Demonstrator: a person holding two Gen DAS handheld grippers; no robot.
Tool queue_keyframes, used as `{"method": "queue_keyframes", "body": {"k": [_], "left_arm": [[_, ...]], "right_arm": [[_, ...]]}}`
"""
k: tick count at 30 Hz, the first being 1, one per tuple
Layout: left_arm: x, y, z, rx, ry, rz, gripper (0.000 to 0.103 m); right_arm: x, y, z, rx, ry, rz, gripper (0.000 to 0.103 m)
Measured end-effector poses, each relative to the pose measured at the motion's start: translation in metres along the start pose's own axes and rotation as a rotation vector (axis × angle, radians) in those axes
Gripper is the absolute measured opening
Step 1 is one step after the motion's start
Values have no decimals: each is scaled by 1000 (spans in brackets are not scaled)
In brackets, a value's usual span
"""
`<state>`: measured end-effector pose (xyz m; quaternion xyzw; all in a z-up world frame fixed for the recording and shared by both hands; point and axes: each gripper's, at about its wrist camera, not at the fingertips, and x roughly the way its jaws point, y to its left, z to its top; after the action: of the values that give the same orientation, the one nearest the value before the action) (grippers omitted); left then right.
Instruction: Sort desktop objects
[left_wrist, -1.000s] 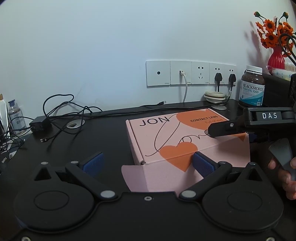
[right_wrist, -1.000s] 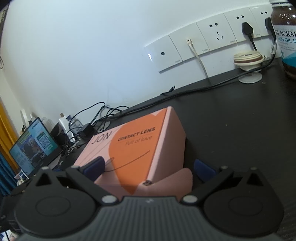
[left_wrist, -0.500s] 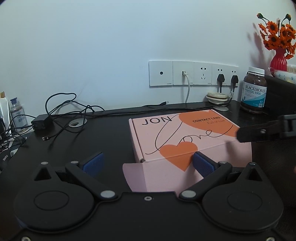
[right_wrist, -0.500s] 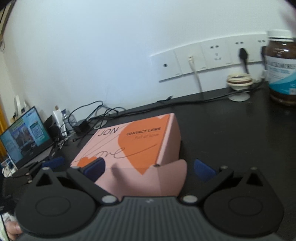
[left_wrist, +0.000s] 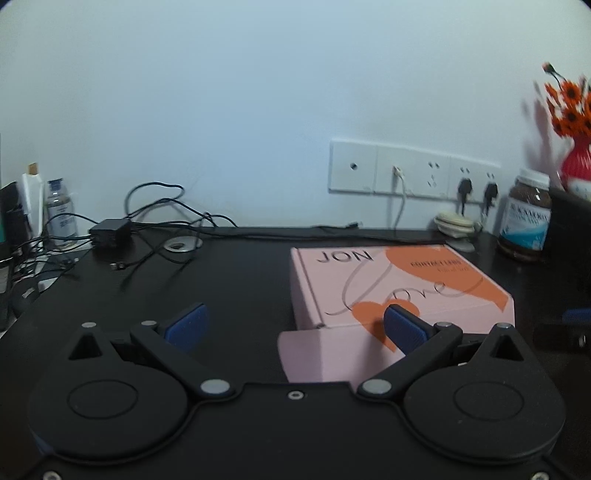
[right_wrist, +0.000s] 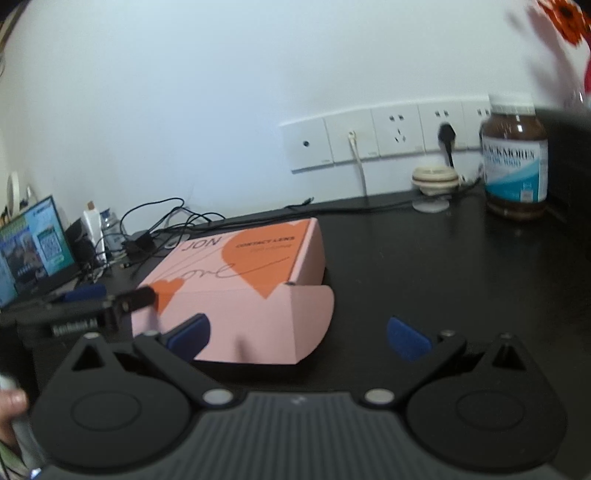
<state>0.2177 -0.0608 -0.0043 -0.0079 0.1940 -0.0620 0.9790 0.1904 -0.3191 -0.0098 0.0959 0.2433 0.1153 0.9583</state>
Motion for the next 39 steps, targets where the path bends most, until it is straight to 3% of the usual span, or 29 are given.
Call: {"method": "queue_keyframes", "body": {"k": [6, 12, 16, 19, 27, 34, 39], "left_arm": [[-12, -2, 0, 4, 11, -3, 103], [-45, -7, -3, 44, -101, 16, 103], [-62, -15, -10, 105, -114, 12, 103], [-72, -19, -18, 105, -111, 31, 103], [-91, -7, -39, 53, -58, -16, 103], [-114, 4, -54, 53, -40, 20, 103], [-129, 10, -68, 37, 1, -30, 103]], "right_arm": [[-7, 17, -9, -33, -33, -9, 102], [-17, 25, -20, -24, -48, -16, 102], [-24, 31, -28, -18, -58, -21, 102], [-29, 35, -33, -14, -65, -25, 102], [-57, 44, -51, 34, -77, -50, 102], [-91, 50, -73, 73, -88, -75, 102], [-107, 57, -90, 84, -60, -87, 102]]}}
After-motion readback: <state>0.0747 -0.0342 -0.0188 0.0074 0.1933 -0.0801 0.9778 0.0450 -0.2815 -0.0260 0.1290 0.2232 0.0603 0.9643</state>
